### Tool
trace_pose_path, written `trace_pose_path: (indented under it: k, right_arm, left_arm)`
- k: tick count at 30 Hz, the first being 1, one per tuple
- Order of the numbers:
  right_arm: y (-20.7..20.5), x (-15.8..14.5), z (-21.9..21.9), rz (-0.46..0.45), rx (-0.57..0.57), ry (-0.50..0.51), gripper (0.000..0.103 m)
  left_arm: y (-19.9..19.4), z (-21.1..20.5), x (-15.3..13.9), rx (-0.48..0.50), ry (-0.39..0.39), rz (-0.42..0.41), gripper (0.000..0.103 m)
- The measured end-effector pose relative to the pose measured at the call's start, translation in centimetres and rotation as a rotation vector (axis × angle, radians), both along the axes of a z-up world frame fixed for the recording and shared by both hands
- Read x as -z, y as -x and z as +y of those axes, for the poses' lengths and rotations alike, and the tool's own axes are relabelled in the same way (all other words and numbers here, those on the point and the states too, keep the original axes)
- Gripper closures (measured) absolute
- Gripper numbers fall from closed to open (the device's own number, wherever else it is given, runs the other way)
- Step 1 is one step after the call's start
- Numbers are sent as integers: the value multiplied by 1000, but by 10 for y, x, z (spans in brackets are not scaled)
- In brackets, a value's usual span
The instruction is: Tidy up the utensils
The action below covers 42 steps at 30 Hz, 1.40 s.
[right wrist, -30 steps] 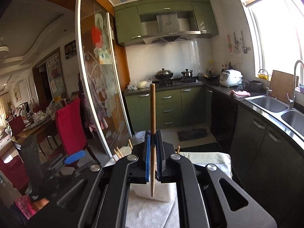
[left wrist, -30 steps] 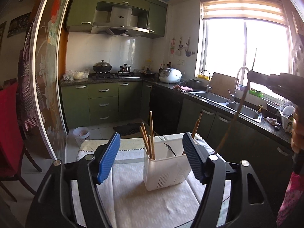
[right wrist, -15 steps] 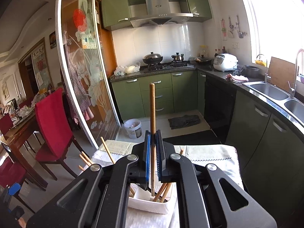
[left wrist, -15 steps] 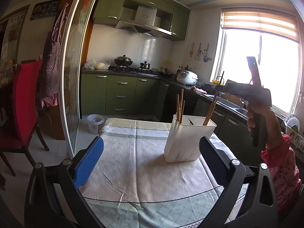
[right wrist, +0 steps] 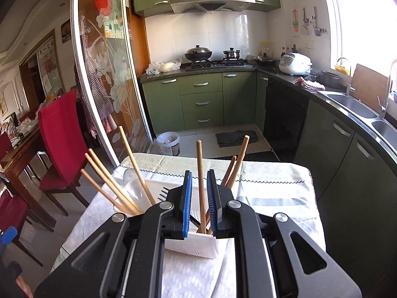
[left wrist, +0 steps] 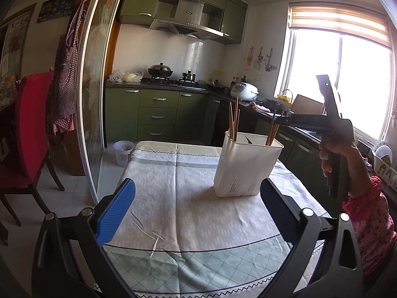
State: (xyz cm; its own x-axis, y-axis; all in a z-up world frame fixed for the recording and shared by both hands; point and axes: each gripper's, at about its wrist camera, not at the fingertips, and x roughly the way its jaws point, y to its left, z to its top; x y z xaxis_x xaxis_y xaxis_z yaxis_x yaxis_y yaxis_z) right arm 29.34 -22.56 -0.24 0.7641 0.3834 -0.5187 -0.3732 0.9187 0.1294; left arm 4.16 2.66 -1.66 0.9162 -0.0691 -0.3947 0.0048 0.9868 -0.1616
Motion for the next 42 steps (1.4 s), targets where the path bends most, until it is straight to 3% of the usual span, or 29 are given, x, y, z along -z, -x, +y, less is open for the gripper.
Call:
trace_pose_path:
  k: [2, 7, 13, 16, 18, 28, 35, 42]
  right_arm:
    - [20, -1, -10, -15, 5, -17, 77]
    - [80, 14, -39, -15, 14, -41, 74]
    - [149, 50, -78, 14, 65, -74, 53]
    - [183, 63, -94, 9, 70, -98, 27]
    - [207, 65, -102, -11, 68, -114, 5]
    - [291, 34, -99, -181, 86, -48, 5]
    - [298, 29, -85, -220, 118, -3, 5]
    - [302, 36, -80, -223, 159, 15, 5]
  left_arm:
    - [0, -3, 1, 6, -4, 5, 7]
    - [1, -14, 6, 31, -16, 23, 7]
    - [7, -28, 12, 56, -38, 38, 7]
    - [12, -34, 14, 65, -36, 44, 7]
    - [15, -38, 13, 72, -37, 41, 7]
    - [52, -52, -13, 91, -58, -38, 7]
    - [67, -55, -18, 51, -122, -65, 7]
    - [73, -53, -10, 47, -109, -71, 7]
